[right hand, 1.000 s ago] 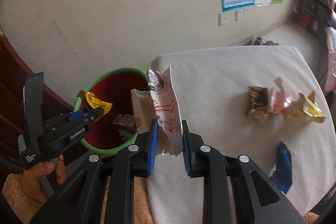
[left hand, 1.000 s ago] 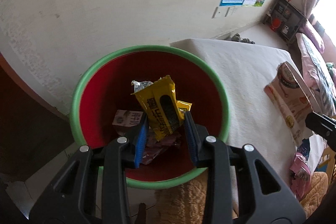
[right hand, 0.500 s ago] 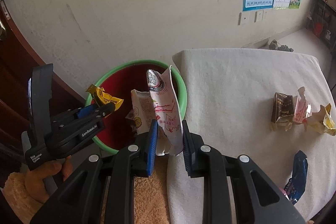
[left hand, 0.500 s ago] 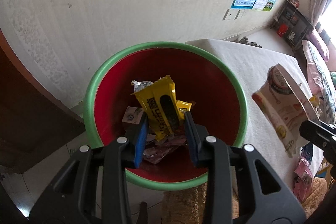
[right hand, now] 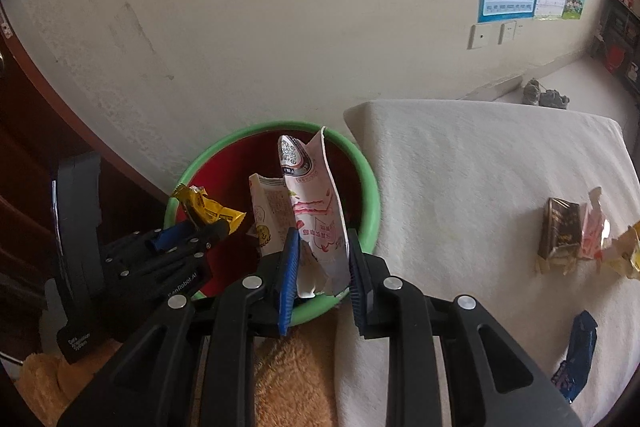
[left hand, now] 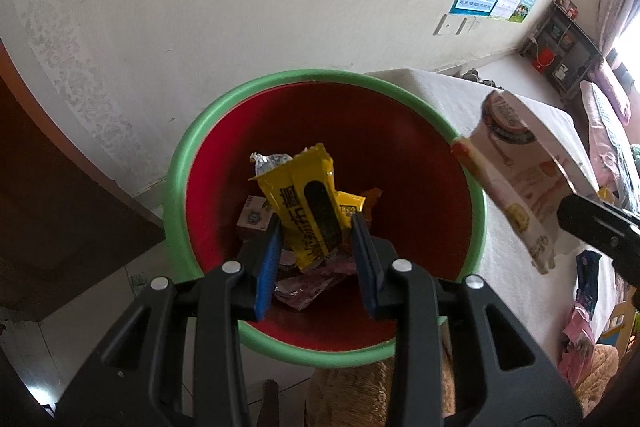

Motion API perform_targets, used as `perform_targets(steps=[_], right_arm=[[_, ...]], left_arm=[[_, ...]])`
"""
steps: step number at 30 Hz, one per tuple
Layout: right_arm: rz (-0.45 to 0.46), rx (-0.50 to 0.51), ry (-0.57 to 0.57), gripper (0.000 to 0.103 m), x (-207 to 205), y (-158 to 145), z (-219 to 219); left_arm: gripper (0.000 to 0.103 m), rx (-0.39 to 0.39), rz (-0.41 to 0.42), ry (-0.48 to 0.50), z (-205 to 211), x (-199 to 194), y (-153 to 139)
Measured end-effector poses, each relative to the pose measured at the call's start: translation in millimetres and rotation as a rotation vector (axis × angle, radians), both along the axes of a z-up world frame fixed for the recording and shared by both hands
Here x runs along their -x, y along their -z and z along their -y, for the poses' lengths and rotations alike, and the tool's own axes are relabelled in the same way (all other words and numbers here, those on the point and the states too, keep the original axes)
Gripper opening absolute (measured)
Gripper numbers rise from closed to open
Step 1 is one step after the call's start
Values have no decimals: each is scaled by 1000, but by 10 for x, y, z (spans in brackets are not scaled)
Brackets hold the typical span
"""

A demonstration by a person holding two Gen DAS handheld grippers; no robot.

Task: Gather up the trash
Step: 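Open both tools to drop the yellow wrapper and paper bag into the bin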

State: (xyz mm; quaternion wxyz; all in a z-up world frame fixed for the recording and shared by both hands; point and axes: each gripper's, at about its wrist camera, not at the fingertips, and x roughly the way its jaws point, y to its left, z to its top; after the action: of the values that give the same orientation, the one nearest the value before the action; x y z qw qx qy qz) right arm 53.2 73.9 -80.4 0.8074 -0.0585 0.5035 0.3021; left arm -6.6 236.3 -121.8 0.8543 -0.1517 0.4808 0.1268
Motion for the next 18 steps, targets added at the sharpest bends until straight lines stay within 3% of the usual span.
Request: perform_targets(steps=[6, 8, 10, 11, 17, 18], right_arm=[[-7, 1, -8, 23, 21, 31, -64], [-12, -7, -8, 28, -5, 36, -47], [-22, -21, 3, 36, -32, 44, -15], [-27, -31, 13, 46, -39, 43, 4], [-5, -32, 54, 52, -20, -37, 106], [8, -32, 59, 54, -2, -68, 139]], left_arm=[[33, -2, -2, -12, -48, 25, -4], [33, 0, -7, -18, -54, 30, 7], [42, 1, -11, -35, -59, 31, 19], [44, 5, -10, -39, -65, 30, 16], [69, -30, 17, -40, -26, 47, -46], [79, -45, 37, -34, 6, 52, -81]])
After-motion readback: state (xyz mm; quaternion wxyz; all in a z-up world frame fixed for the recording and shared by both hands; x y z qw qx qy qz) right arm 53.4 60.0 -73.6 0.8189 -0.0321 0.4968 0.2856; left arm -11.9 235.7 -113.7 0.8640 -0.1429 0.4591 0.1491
